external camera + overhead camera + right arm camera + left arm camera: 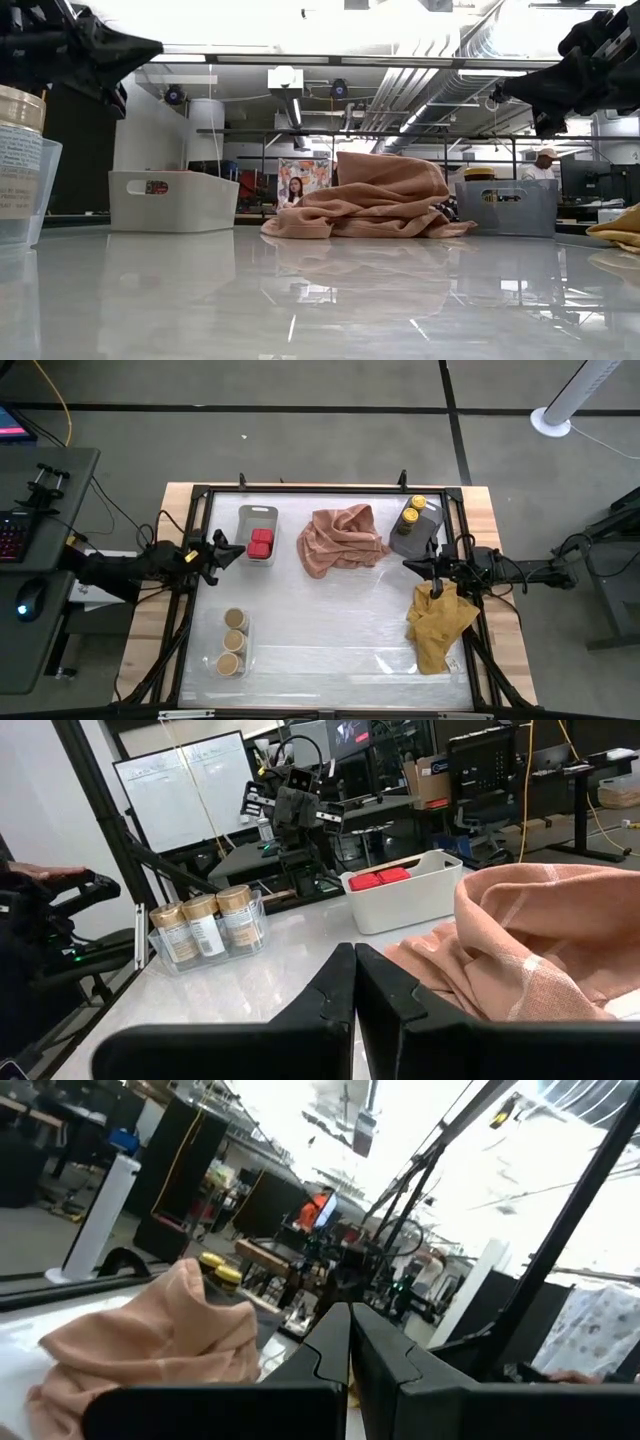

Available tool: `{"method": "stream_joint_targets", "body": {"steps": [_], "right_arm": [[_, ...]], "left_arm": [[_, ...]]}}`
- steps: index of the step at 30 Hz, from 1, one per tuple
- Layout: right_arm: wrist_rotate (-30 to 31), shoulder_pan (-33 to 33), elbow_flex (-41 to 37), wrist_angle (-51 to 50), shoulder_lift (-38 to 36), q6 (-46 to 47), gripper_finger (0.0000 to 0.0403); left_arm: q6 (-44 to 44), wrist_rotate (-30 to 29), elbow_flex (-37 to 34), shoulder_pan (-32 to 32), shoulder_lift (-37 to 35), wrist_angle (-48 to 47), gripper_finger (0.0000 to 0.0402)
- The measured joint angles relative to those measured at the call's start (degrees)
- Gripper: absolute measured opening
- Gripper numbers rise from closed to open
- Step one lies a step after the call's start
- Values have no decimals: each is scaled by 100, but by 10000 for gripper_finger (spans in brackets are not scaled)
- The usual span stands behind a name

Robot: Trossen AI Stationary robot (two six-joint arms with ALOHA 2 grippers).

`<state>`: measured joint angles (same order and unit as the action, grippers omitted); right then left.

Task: Sort spices by type
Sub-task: Return to Home Position

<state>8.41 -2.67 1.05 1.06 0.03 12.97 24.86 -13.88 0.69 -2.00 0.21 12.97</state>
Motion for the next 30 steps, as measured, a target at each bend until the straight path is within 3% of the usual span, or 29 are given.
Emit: {"method": "stream_joint_targets", "body": {"steps": [30], "right_arm": [[-1, 1, -5, 0, 35, 0, 1]], "left_arm": [[2, -1, 4, -296, 4, 14, 0]]}}
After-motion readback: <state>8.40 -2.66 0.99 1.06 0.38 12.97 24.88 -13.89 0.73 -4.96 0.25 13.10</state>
